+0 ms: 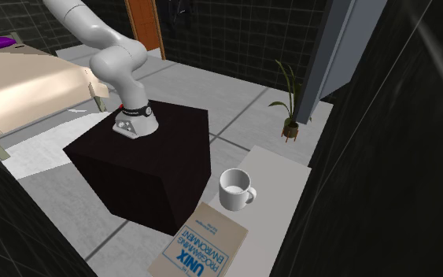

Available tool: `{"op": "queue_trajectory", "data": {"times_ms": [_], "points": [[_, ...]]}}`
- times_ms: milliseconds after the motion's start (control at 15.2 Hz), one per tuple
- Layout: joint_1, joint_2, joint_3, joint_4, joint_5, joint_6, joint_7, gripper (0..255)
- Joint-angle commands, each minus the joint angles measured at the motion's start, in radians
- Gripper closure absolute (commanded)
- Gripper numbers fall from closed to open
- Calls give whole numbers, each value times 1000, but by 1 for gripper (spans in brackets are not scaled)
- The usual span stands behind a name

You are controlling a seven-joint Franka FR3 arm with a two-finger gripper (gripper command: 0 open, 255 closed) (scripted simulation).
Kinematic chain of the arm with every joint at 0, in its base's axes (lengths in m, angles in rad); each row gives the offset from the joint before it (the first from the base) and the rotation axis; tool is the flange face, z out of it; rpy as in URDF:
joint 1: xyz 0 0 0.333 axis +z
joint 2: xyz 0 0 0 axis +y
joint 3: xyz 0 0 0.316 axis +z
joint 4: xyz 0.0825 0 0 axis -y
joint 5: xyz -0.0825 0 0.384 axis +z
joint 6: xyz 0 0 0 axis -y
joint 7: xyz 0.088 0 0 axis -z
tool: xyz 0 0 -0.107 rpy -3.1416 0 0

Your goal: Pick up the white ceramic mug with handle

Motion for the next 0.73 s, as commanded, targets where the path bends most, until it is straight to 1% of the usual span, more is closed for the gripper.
{"op": "queue_trajectory", "data": {"times_ms": [0,330,660], "points": [[0,0,0,0,0,0,0,0],[-10,82,-48,-77,-37,162,-58,0],[-19,200,-98,-119,-65,327,-114,0]]}}
